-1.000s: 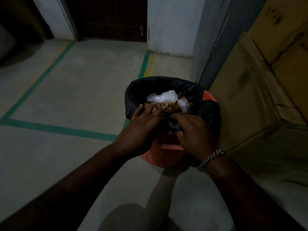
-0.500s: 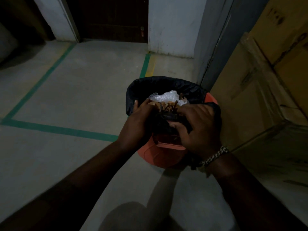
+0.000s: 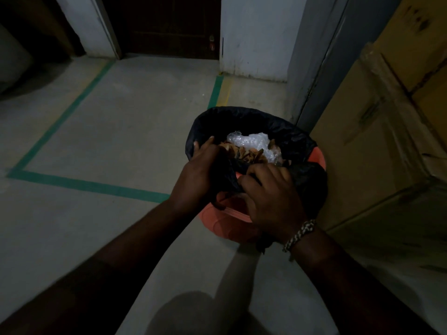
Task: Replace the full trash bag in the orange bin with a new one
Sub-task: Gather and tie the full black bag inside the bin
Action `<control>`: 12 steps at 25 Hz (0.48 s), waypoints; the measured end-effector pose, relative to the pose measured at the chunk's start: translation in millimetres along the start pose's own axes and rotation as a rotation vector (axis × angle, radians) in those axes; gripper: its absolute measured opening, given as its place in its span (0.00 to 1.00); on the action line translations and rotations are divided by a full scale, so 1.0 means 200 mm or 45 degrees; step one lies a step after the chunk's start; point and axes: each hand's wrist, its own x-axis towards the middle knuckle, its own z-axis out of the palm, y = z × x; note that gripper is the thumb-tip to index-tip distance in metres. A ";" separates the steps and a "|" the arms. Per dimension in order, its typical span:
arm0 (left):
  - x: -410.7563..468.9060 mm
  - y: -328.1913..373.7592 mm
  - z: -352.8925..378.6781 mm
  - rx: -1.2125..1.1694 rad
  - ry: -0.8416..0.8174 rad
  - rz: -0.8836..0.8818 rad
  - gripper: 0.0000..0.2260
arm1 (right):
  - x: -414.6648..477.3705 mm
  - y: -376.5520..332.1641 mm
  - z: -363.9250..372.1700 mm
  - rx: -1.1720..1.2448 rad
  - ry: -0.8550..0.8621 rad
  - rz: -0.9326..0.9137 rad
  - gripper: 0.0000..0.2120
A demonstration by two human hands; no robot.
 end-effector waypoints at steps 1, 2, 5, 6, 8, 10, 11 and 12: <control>0.00 0.00 0.00 0.010 -0.022 0.004 0.17 | 0.00 0.01 0.00 0.008 0.048 -0.014 0.06; 0.00 0.00 0.00 0.018 -0.042 0.018 0.17 | 0.00 0.01 0.00 0.022 0.097 -0.025 0.05; 0.00 0.02 0.01 -0.009 -0.045 0.021 0.19 | 0.02 0.02 -0.03 0.098 0.250 -0.009 0.12; -0.01 0.04 0.01 -0.025 -0.043 0.017 0.20 | 0.02 0.02 -0.04 0.113 0.283 0.005 0.16; -0.03 0.08 0.03 -0.060 -0.058 0.050 0.22 | 0.03 0.02 -0.04 0.130 0.267 0.018 0.13; -0.06 0.09 0.07 -0.098 -0.087 0.121 0.24 | 0.03 0.02 -0.04 0.191 0.149 0.034 0.14; -0.08 0.08 0.09 -0.115 -0.096 0.137 0.24 | 0.03 0.01 -0.04 0.237 0.061 0.046 0.16; -0.10 0.07 0.10 -0.122 -0.093 0.142 0.24 | 0.02 0.01 -0.04 0.273 -0.018 0.058 0.18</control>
